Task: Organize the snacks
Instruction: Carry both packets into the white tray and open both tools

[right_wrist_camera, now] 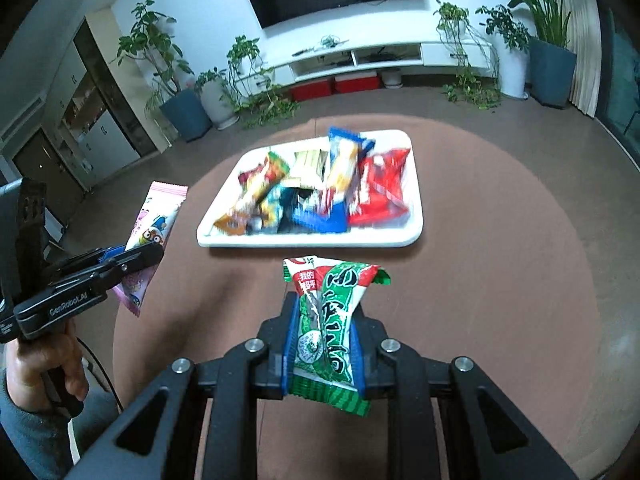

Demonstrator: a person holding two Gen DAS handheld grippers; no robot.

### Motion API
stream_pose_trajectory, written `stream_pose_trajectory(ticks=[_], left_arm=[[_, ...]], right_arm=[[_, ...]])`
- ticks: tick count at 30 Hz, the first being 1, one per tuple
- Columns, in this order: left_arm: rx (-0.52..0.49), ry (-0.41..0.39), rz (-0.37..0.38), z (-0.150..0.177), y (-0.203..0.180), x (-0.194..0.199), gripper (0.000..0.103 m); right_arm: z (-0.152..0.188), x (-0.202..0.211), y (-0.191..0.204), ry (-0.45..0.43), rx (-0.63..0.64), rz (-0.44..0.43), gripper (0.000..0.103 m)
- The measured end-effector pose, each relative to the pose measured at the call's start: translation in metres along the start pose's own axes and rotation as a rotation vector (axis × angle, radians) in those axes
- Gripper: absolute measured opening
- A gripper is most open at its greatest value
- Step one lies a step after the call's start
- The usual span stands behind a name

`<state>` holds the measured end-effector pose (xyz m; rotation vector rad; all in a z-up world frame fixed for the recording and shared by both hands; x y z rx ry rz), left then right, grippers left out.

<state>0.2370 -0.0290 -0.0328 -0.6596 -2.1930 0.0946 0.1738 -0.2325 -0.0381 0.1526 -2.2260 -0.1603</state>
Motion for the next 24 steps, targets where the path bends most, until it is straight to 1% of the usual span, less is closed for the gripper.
stream_pose_trajectory(ticks=[5,10,12,16,19,24], left_arm=[[-0.003,-0.029,-0.019,-0.041,0.011,0.0,0.023],[-0.001,-0.022,-0.031,-0.077,0.023,-0.02,0.023],[-0.017,-0.001,-0.042,-0.087,0.026,-0.036,0.023],[-0.014,0.035,-0.036,-0.099,0.031,-0.072,0.023],[0.0,0.049,-0.026,-0.102,0.039,-0.096,0.023],[-0.011,0.07,-0.033,-0.102,0.047,-0.121,0.024]], right_arm=[[-0.047,0.007,0.005,-0.065,0.01,-0.01,0.024],[-0.096,-0.006,0.016,-0.096,0.016,-0.026,0.024],[-0.109,-0.018,0.019,-0.085,0.009,-0.04,0.024],[-0.132,-0.054,0.026,-0.035,-0.002,-0.051,0.024],[-0.139,-0.082,0.029,0.003,-0.008,-0.047,0.024],[-0.14,-0.124,0.035,0.063,0.016,-0.019,0.024]])
Point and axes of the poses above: each gripper's, at about its wrist camera, not at the fingertips, and x roughly against the way its jaws point, y to its left, z to its underside, the point moved 5 cm from there along -x, roughly the way its jaws point, and after that the axes turned 8 degrees about z, right-handed, at the moved point
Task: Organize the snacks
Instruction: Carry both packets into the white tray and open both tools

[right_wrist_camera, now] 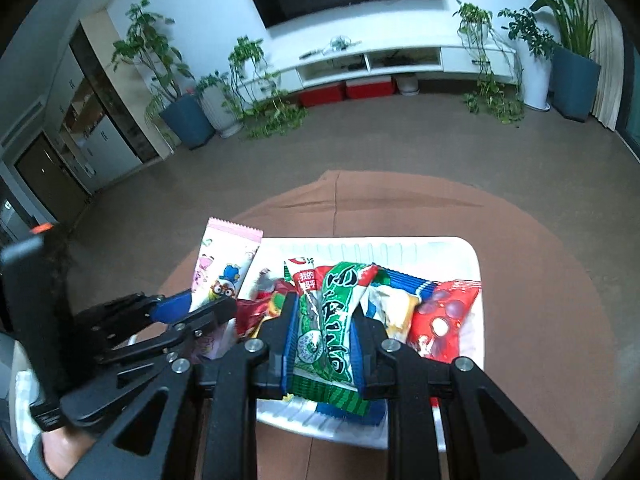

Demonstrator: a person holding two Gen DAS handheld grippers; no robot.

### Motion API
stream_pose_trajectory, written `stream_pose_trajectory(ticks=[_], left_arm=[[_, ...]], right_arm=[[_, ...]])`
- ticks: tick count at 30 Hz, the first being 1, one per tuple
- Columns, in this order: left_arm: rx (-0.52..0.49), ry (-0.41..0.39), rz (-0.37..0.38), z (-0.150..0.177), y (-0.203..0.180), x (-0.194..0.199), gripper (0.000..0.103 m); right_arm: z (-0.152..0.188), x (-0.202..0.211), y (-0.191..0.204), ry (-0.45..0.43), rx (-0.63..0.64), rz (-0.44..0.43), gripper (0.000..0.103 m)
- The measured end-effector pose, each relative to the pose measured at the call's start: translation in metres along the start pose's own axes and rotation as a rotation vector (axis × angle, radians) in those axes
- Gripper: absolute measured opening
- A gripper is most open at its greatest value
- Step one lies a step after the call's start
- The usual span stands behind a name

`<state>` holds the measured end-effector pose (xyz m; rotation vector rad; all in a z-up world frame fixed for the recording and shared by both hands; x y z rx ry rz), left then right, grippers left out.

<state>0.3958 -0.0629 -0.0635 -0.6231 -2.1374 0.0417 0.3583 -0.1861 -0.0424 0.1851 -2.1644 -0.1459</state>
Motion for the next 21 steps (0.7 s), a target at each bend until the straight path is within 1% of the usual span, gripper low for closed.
stream_pose_trajectory(ticks=[6,8,16,18,21], left_arm=[[0.002,0.04,-0.008,0.009,0.008,-0.033,0.024],[0.009,0.048,-0.01,0.01,0.011,-0.044,0.026],[0.008,0.051,-0.012,0.009,0.02,-0.057,0.027],[0.008,0.055,-0.018,0.009,0.02,-0.059,0.028],[0.01,0.058,-0.02,0.01,0.021,-0.061,0.038]], right_arm=[[0.002,-0.024,0.003,0.025,0.0,0.015,0.024],[0.003,-0.03,0.002,0.031,0.003,0.022,0.024],[0.007,-0.051,0.004,0.063,0.014,0.038,0.025],[0.008,-0.055,0.005,0.068,0.015,0.041,0.028],[0.009,-0.057,0.004,0.07,0.017,0.045,0.035]])
Point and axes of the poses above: each gripper's, at about its wrist camera, not at the fingertips, and x roughly against the way its jaws point, y to its left, z to its underside, the point moved 5 cm from there along -x, roughly the way its jaws point, and after that the axes turned 8 degrees about z, right-handed, at the moved point
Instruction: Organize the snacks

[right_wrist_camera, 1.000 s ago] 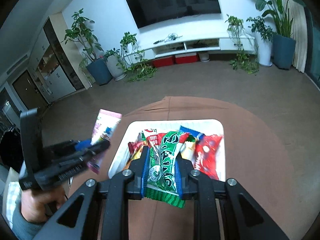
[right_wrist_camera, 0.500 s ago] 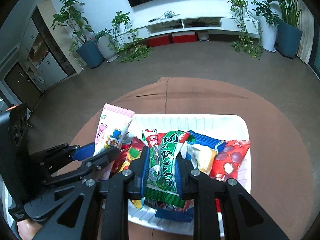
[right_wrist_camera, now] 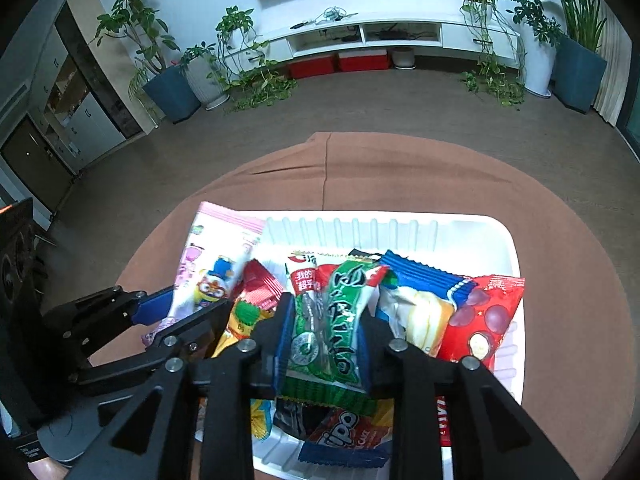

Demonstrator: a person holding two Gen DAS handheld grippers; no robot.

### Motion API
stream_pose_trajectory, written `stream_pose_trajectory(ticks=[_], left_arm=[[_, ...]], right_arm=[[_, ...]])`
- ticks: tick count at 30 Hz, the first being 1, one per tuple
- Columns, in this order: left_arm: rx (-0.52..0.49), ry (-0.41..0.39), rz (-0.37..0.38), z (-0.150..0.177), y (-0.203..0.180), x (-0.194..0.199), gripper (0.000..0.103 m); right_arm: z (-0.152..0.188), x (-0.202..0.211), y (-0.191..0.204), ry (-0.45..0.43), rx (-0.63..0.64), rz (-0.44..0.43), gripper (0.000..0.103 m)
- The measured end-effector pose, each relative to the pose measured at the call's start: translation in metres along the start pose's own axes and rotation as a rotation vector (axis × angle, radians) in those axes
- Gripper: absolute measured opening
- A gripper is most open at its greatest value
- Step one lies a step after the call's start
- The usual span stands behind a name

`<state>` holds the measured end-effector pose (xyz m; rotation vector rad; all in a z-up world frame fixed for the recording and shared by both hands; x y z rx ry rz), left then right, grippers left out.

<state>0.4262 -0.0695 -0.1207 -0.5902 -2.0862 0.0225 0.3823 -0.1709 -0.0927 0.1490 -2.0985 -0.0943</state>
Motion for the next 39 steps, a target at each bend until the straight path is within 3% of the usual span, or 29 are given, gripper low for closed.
stream_pose_trajectory(ticks=[4,7,18,27,30,31,32,34,39], left_arm=[[0.002,-0.003,0.002,-0.001,0.002,-0.001,0.039],[0.008,-0.013,-0.003,-0.003,0.005,0.003,0.049],[0.017,-0.046,-0.009,0.002,0.01,0.021,0.061],[0.023,-0.078,-0.02,0.012,0.008,0.043,0.076],[0.024,-0.097,-0.032,0.016,0.008,0.056,0.082],[0.023,-0.106,-0.035,0.018,0.007,0.062,0.089],[0.018,-0.122,-0.042,0.019,0.005,0.069,0.096],[-0.001,-0.157,-0.059,0.023,-0.001,0.084,0.102],[-0.087,-0.279,-0.116,0.037,-0.032,0.132,0.103]], right_arm=[[0.0,0.0,-0.002,0.001,-0.001,0.006,0.036],[0.0,0.001,-0.002,0.0,-0.002,0.006,0.04],[-0.002,0.013,-0.004,-0.034,-0.015,0.004,0.056],[-0.004,0.028,-0.011,-0.068,-0.048,-0.005,0.061],[-0.005,0.038,-0.013,-0.095,-0.067,-0.016,0.063],[-0.005,0.041,-0.014,-0.102,-0.072,-0.021,0.065],[-0.004,0.047,-0.015,-0.118,-0.079,-0.027,0.069],[-0.002,0.058,-0.018,-0.146,-0.089,-0.036,0.075],[0.014,0.096,-0.026,-0.237,-0.116,-0.048,0.095]])
Point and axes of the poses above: each gripper's, at about its wrist camera, not at the fingertips, and x roughly against the way its jaws point, y to its left, z to its underside, the point moved 5 cm from there along -x, roughly the way its jaws point, and after that the axes turned 8 degrees about z, right-handed, at the moved point
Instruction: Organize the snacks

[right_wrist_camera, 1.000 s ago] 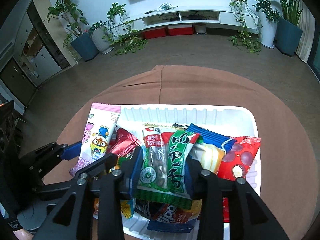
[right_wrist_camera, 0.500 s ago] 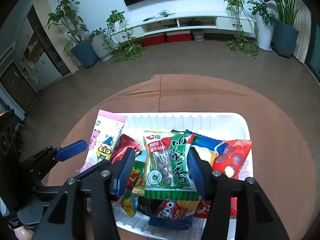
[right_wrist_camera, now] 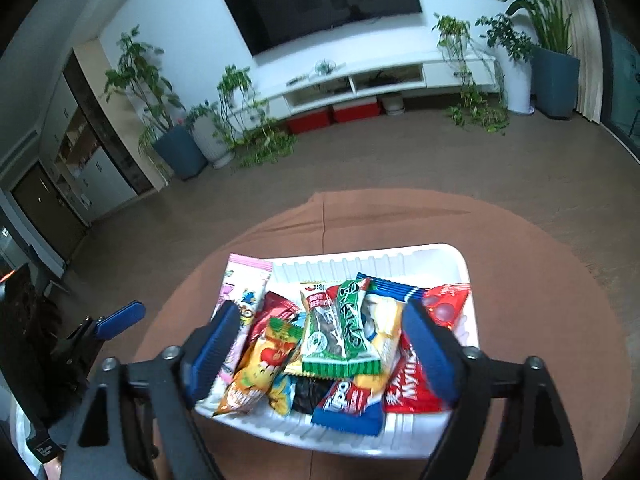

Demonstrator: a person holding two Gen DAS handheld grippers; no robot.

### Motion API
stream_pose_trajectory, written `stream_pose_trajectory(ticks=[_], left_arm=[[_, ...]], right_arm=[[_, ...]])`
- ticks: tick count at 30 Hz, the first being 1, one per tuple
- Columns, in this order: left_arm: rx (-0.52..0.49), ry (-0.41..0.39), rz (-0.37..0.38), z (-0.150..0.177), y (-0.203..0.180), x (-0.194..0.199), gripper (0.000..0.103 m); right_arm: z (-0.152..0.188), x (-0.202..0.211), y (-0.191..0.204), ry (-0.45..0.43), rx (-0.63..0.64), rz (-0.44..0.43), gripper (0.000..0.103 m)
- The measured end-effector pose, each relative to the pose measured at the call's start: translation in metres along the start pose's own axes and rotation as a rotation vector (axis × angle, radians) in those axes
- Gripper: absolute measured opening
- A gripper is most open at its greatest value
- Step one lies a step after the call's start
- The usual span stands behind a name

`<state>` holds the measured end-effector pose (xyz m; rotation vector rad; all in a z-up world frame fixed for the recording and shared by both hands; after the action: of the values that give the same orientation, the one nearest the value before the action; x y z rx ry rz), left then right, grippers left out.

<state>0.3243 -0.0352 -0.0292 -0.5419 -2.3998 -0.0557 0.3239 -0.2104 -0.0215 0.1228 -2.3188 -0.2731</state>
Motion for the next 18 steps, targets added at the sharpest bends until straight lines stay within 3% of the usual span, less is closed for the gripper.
stream_pose_trajectory(ticks=[6,12,15,18], left_arm=[[-0.084,-0.076,-0.072,0.014,-0.045,0.062,0.103],[-0.032,-0.136,-0.183,0.028,-0.07,0.127,0.103],[-0.012,-0.206,-0.285,0.043,-0.086,0.167,0.103],[-0.019,-0.224,-0.279,0.055,-0.101,0.191,0.103]], right_arm=[[0.018,0.053,-0.013,-0.084,-0.024,0.0,0.103],[0.037,0.114,-0.015,-0.19,0.01,0.036,0.103],[0.047,0.156,-0.011,-0.295,0.047,0.078,0.103],[0.059,0.211,-0.006,-0.461,0.076,0.111,0.103]])
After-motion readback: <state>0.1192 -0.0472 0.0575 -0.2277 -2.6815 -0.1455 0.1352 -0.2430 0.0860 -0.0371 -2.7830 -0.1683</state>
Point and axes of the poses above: each gripper's, at about its wrist camera, not at the fingertips, and x roughly against the way its jaws point, y to its left, z to its underside, the point moved 5 cm from there along -x, roughly the way its jaws point, and after that the axes turned 8 degrees about z, right-handed, at the moved point
